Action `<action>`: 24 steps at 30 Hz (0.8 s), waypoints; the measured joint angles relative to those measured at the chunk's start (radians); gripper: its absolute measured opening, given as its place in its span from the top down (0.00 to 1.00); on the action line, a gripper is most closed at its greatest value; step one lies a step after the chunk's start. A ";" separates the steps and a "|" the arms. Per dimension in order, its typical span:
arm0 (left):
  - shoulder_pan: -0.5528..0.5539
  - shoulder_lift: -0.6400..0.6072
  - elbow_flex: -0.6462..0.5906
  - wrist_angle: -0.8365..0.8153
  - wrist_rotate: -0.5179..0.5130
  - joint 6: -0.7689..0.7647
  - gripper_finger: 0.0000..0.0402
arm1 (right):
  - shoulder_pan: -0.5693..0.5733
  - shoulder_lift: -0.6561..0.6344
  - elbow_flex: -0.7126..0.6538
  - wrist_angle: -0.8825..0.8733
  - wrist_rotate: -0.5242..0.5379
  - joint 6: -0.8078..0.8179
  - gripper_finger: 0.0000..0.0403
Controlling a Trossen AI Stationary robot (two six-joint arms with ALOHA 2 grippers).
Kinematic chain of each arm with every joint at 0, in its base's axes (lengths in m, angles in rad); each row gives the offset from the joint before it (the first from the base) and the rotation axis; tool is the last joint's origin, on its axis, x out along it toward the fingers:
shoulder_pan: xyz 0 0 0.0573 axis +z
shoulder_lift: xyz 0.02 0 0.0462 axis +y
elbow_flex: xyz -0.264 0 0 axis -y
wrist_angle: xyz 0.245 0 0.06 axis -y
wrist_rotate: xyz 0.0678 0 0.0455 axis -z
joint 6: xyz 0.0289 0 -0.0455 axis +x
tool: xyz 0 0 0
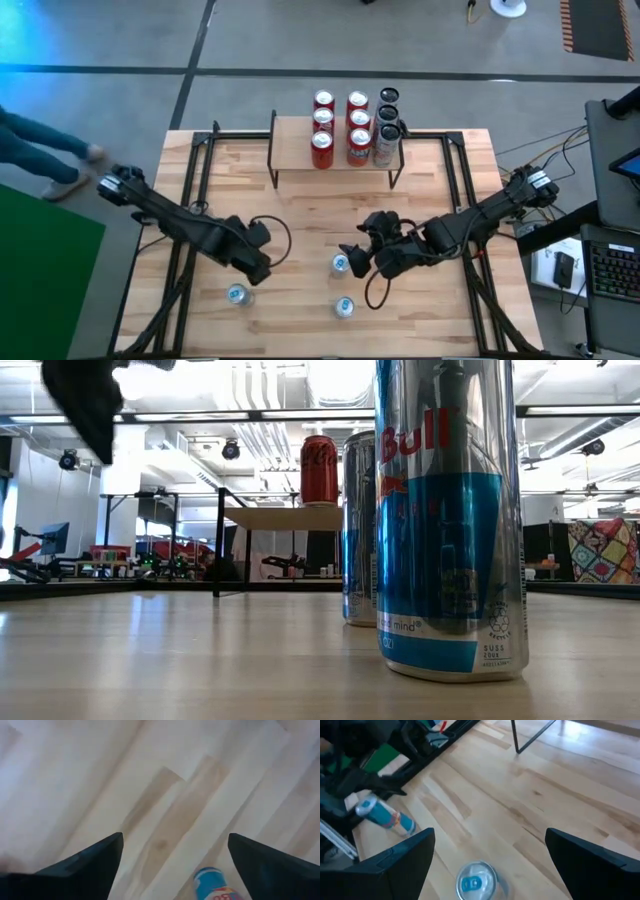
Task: Place canned beverage on shelf
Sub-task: Put the top blue soda can on the shelf
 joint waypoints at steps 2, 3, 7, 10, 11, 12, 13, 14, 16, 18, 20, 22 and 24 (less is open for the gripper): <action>-0.002 0.003 -0.036 0.052 0.029 -0.005 0.17 | 0.002 0.000 -0.005 0.000 -0.001 -0.022 0.09; -0.004 0.003 -0.053 0.083 0.043 -0.006 0.18 | 0.001 0.000 -0.007 -0.001 0.000 -0.043 0.09; -0.008 -0.017 -0.080 0.183 0.041 -0.001 0.23 | 0.001 0.000 -0.009 0.002 -0.053 -0.097 0.09; -0.008 -0.035 -0.077 0.187 0.033 0.028 0.25 | 0.000 0.000 -0.009 0.007 -0.105 -0.058 0.09; -0.009 -0.044 -0.075 0.185 0.029 0.040 0.26 | 0.000 0.000 -0.009 0.007 -0.107 -0.035 0.09; -0.013 -0.058 -0.075 0.184 0.028 0.054 0.26 | 0.000 0.000 -0.009 0.008 -0.108 -0.021 0.09; -0.020 -0.076 -0.075 0.177 0.033 0.071 0.27 | 0.002 0.000 -0.009 0.007 -0.109 -0.010 0.09; -0.032 -0.097 -0.075 0.166 0.040 0.089 0.28 | 0.006 0.000 -0.009 0.007 -0.108 0.002 0.09; -0.060 -0.137 -0.076 0.135 0.040 0.114 0.29 | 0.016 0.000 -0.009 0.007 -0.105 0.010 0.09; -0.086 -0.181 -0.082 0.126 0.018 0.127 0.30 | 0.024 0.000 -0.009 0.007 -0.103 0.012 0.09; -0.100 -0.223 -0.101 0.159 -0.041 0.131 0.31 | 0.027 0.002 -0.010 0.008 -0.103 0.024 0.09; -0.105 -0.260 -0.148 0.237 -0.086 0.149 0.32 | 0.026 0.025 -0.011 0.016 -0.092 0.029 0.09; -0.105 -0.287 -0.211 0.341 -0.111 0.196 0.32 | 0.026 0.061 -0.010 0.032 -0.083 0.009 0.09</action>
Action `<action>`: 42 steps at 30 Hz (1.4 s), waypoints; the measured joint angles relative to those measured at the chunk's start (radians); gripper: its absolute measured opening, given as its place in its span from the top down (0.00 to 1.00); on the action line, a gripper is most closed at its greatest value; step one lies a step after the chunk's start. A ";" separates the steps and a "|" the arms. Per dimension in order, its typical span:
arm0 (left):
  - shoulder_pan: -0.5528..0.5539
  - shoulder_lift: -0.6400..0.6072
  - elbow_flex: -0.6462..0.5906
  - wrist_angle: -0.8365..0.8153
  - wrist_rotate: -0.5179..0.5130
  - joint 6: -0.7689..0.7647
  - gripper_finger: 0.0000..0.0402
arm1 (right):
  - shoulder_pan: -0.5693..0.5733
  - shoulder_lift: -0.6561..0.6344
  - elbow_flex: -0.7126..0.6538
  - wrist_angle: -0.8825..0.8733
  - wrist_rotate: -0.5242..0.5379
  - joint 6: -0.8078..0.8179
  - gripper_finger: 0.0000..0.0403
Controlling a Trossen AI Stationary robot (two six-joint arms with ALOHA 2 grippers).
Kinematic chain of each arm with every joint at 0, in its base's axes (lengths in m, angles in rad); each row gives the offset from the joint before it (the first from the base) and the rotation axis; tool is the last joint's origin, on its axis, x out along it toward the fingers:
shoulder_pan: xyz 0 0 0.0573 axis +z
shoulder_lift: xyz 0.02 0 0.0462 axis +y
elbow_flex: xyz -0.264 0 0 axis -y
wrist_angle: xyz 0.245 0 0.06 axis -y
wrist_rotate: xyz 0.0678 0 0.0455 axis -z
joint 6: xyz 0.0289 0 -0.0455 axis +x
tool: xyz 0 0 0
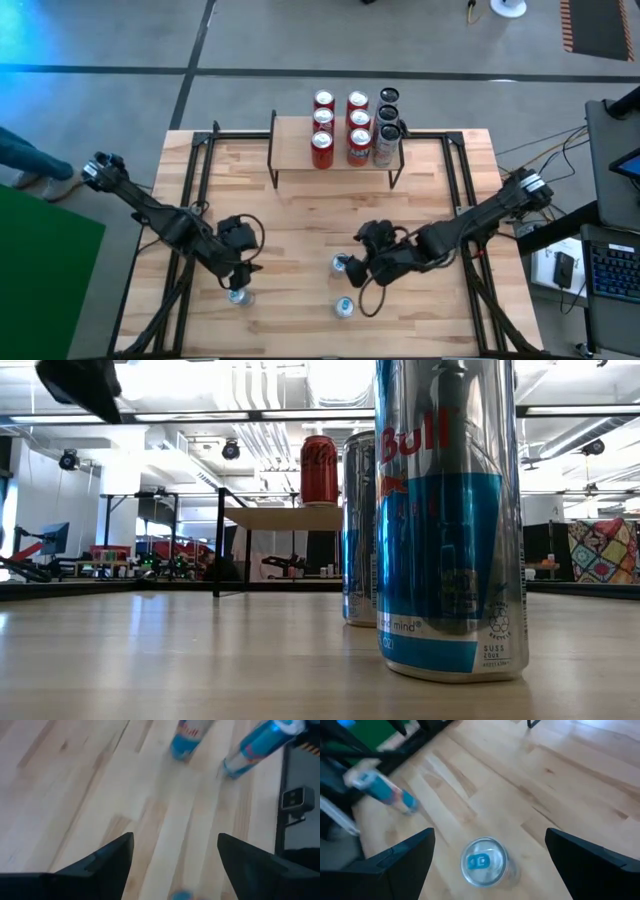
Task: Place canned beverage on shelf
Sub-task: Put the top blue soda can on the shelf
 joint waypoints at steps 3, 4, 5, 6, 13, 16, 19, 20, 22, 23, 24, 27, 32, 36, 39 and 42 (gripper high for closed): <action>0.000 -0.031 -0.096 0.134 -0.003 0.063 0.32 | 0.000 0.071 0.021 0.070 -0.015 -0.088 0.09; 0.002 -0.038 -0.121 0.163 0.002 0.072 0.32 | 0.001 0.091 0.033 0.068 -0.035 -0.120 0.09; 0.003 -0.044 -0.142 0.185 0.003 0.075 0.32 | 0.001 0.111 0.047 0.061 -0.048 -0.142 0.09; 0.003 -0.052 -0.160 0.196 0.005 0.073 0.32 | 0.001 0.129 0.064 0.048 -0.051 -0.153 0.09; 0.015 -0.068 -0.191 0.209 -0.037 0.112 0.35 | -0.002 0.204 0.144 -0.109 -0.045 -0.124 0.09; 0.028 -0.058 -0.191 0.209 -0.037 0.155 0.35 | -0.007 0.232 0.146 -0.116 -0.054 -0.098 0.09; 0.038 -0.051 -0.192 0.209 -0.031 0.191 0.35 | -0.014 0.241 0.146 -0.122 -0.057 -0.048 0.09; 0.042 -0.050 -0.192 0.210 -0.031 0.202 0.35 | -0.019 0.244 0.147 -0.122 -0.061 -0.038 0.09; 0.046 -0.049 -0.192 0.209 -0.030 0.222 0.35 | -0.024 0.246 0.148 -0.135 -0.068 -0.020 0.09; 0.051 -0.049 -0.192 0.210 -0.030 0.231 0.35 | -0.027 0.247 0.147 -0.146 -0.075 -0.017 0.09; 0.057 -0.049 -0.192 0.211 -0.030 0.239 0.35 | -0.032 0.248 0.147 -0.151 -0.081 -0.016 0.09; 0.073 -0.049 -0.192 0.211 -0.030 0.242 0.35 | -0.046 0.248 0.147 -0.156 -0.133 -0.016 0.15; 0.118 -0.048 -0.192 0.245 -0.031 0.245 0.35 | -0.061 0.259 0.146 -0.161 -0.210 -0.021 0.28; 0.144 -0.046 -0.192 0.286 -0.032 0.245 0.35 | -0.069 0.258 0.146 -0.168 -0.212 -0.025 0.37; 0.147 -0.046 -0.191 0.324 -0.037 0.246 0.35 | -0.079 0.245 0.170 -0.183 -0.231 -0.106 0.42; 0.158 -0.047 -0.191 0.417 -0.036 0.262 0.35 | -0.096 0.221 0.234 -0.173 -0.260 -0.277 0.42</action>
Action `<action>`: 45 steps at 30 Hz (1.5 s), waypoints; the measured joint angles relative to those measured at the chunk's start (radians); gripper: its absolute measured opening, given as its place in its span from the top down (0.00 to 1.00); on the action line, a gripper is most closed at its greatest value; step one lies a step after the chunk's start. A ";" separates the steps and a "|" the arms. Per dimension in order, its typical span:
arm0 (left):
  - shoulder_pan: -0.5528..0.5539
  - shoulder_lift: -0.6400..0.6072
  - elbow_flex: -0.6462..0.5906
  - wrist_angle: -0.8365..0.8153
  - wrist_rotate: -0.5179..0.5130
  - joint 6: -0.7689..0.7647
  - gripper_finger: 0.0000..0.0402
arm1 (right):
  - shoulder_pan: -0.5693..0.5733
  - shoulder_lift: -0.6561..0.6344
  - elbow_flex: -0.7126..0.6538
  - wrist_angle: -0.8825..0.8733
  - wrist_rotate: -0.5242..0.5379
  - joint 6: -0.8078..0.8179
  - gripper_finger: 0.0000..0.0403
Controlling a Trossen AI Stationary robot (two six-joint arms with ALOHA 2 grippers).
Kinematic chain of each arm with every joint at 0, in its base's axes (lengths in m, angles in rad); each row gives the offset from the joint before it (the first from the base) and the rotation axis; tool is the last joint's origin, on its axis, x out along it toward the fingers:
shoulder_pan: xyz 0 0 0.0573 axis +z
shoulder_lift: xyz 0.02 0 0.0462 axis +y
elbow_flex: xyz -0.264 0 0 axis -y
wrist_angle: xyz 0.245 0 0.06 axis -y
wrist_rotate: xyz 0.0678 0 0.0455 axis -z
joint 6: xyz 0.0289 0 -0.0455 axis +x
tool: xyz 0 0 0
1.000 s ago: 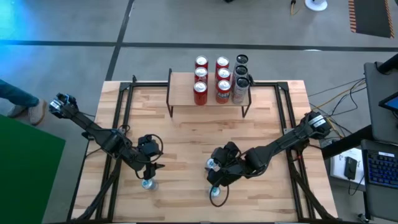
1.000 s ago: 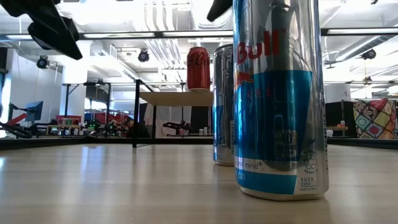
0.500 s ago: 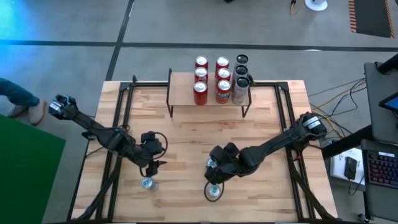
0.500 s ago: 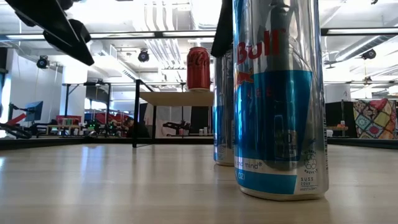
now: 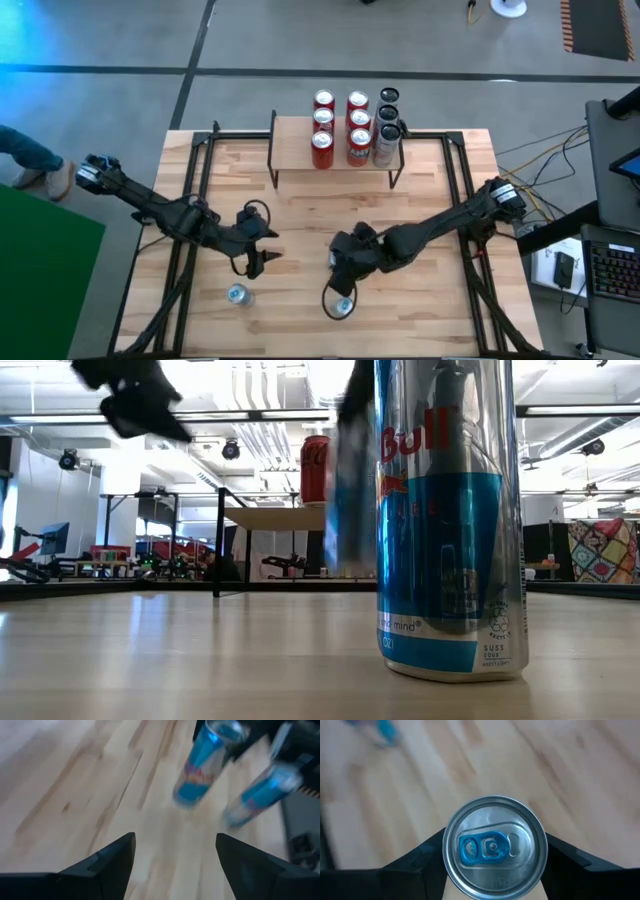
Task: Place canned beverage on shelf
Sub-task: Put the top blue soda can on the shelf
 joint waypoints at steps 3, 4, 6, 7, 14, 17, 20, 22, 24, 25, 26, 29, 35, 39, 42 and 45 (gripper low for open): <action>0.019 -0.009 0.000 0.119 0.008 0.083 0.35 | -0.024 -0.005 0.089 0.003 -0.077 -0.217 0.42; 0.031 -0.013 0.001 0.154 0.020 0.111 0.35 | -0.032 -0.004 0.119 0.001 -0.112 -0.280 0.42; 0.054 -0.017 0.013 0.177 0.080 0.143 0.34 | -0.047 -0.001 0.177 -0.006 -0.156 -0.365 0.42; 0.067 -0.017 0.025 0.176 0.114 0.153 0.33 | -0.054 -0.001 0.206 -0.008 -0.171 -0.394 0.42; 0.117 0.023 0.158 0.196 0.269 0.257 0.21 | -0.092 -0.003 0.409 -0.053 -0.309 -0.588 0.42; 0.144 0.075 0.232 0.197 0.388 0.268 0.15 | -0.107 -0.003 0.470 -0.070 -0.347 -0.605 0.41; 0.164 0.139 0.315 0.170 0.457 0.294 0.10 | -0.119 -0.003 0.507 -0.103 -0.374 -0.620 0.41; 0.172 0.181 0.376 0.125 0.498 0.328 0.08 | -0.122 -0.003 0.515 -0.119 -0.388 -0.636 0.41; 0.177 0.220 0.431 0.086 0.546 0.360 0.08 | -0.122 -0.001 0.521 -0.122 -0.411 -0.644 0.41; 0.179 0.238 0.455 0.076 0.568 0.369 0.08 | -0.121 -0.001 0.524 -0.128 -0.418 -0.644 0.41; 0.183 0.254 0.476 0.073 0.592 0.377 0.09 | -0.120 -0.001 0.526 -0.135 -0.426 -0.644 0.41; 0.197 0.295 0.526 0.075 0.662 0.391 0.12 | -0.117 -0.002 0.526 -0.131 -0.476 -0.642 0.41; 0.221 0.374 0.570 0.069 0.718 0.357 0.19 | -0.104 -0.001 0.526 -0.133 -0.476 -0.646 0.41; 0.220 0.413 0.590 0.066 0.735 0.357 0.23 | -0.104 -0.001 0.526 -0.131 -0.481 -0.650 0.41; 0.219 0.417 0.597 0.074 0.743 0.366 0.28 | -0.104 -0.002 0.526 -0.134 -0.504 -0.660 0.41; 0.219 0.406 0.603 0.079 0.744 0.375 0.35 | -0.105 -0.002 0.526 -0.136 -0.515 -0.664 0.41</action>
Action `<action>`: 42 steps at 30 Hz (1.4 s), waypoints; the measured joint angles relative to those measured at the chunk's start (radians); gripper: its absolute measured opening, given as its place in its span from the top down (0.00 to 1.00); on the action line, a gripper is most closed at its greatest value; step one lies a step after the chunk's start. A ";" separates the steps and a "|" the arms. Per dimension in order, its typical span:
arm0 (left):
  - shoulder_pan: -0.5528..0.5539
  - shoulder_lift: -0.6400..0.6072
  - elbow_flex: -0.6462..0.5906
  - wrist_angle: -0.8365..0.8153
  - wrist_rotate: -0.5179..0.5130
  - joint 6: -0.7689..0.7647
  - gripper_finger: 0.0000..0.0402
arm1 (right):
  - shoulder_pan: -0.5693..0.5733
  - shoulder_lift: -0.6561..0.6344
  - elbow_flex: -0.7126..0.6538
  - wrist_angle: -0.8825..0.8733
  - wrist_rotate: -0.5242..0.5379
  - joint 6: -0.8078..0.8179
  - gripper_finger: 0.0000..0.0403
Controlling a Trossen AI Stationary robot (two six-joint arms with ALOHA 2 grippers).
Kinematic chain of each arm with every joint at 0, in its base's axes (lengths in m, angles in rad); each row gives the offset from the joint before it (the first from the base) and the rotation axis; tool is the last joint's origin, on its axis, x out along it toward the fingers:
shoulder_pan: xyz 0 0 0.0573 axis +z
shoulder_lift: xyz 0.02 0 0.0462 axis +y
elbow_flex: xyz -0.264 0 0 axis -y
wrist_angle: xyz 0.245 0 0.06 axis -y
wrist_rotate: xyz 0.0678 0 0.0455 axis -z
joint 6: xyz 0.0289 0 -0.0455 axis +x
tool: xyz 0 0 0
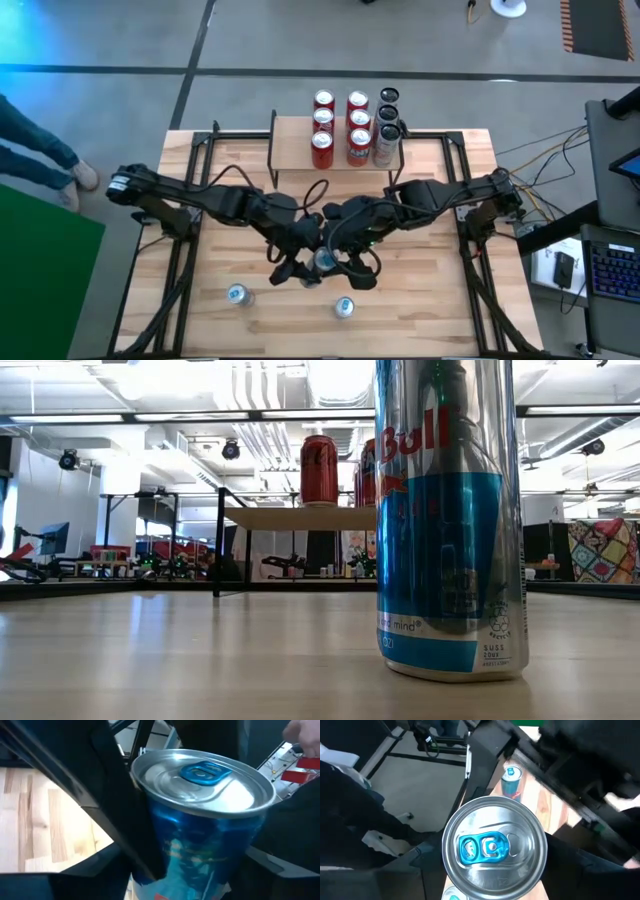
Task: Place canned beverage on shelf
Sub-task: Put the top blue soda can on the shelf
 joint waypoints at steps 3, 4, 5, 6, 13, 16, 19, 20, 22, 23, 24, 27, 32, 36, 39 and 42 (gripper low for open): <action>0.000 -0.003 0.006 -0.004 -0.001 0.004 0.43 | 0.000 -0.001 0.001 -0.003 -0.003 -0.004 0.40; 0.001 -0.004 0.007 -0.004 -0.002 0.004 0.46 | 0.000 -0.002 0.001 -0.004 -0.002 -0.004 0.40; 0.001 -0.004 0.007 -0.004 -0.002 0.003 0.46 | 0.000 -0.002 0.001 -0.004 -0.003 -0.004 0.40; 0.001 -0.004 0.007 -0.005 -0.002 0.003 0.46 | 0.000 -0.002 0.002 -0.004 -0.002 -0.004 0.39; 0.001 -0.014 0.009 -0.010 -0.092 0.018 0.43 | -0.004 -0.035 0.001 -0.040 0.029 0.076 0.29; 0.005 -0.036 0.008 -0.061 -0.198 0.041 0.42 | 0.001 -0.089 0.001 -0.150 0.191 0.170 0.24; 0.022 -0.069 0.008 -0.091 -0.321 0.058 0.42 | 0.012 -0.155 0.002 -0.264 0.369 0.271 0.22; 0.033 -0.083 0.005 -0.105 -0.354 0.058 0.42 | 0.018 -0.174 0.002 -0.291 0.423 0.302 0.22; 0.063 -0.113 -0.005 -0.100 -0.408 0.062 0.42 | 0.036 -0.206 -0.001 -0.320 0.524 0.366 0.22; 0.081 -0.131 -0.014 -0.096 -0.432 0.067 0.42 | 0.047 -0.216 -0.003 -0.330 0.563 0.392 0.23; 0.101 -0.150 -0.024 -0.096 -0.454 0.070 0.42 | 0.060 -0.227 -0.004 -0.332 0.595 0.413 0.23; 0.176 -0.217 -0.063 -0.092 -0.499 0.071 0.42 | 0.099 -0.247 -0.016 -0.342 0.674 0.456 0.25; 0.334 -0.341 -0.162 -0.054 -0.510 0.066 0.41 | 0.145 -0.232 -0.058 -0.332 0.875 0.503 0.28; 0.490 -0.420 -0.269 0.028 -0.476 0.114 0.41 | 0.142 -0.214 -0.097 -0.306 0.979 0.552 0.30; 0.635 -0.445 -0.363 0.152 -0.332 0.138 0.41 | 0.122 -0.214 -0.149 -0.224 1.025 0.595 0.31; 0.770 -0.436 -0.445 0.283 -0.191 0.166 0.41 | 0.101 -0.214 -0.195 -0.143 1.026 0.630 0.31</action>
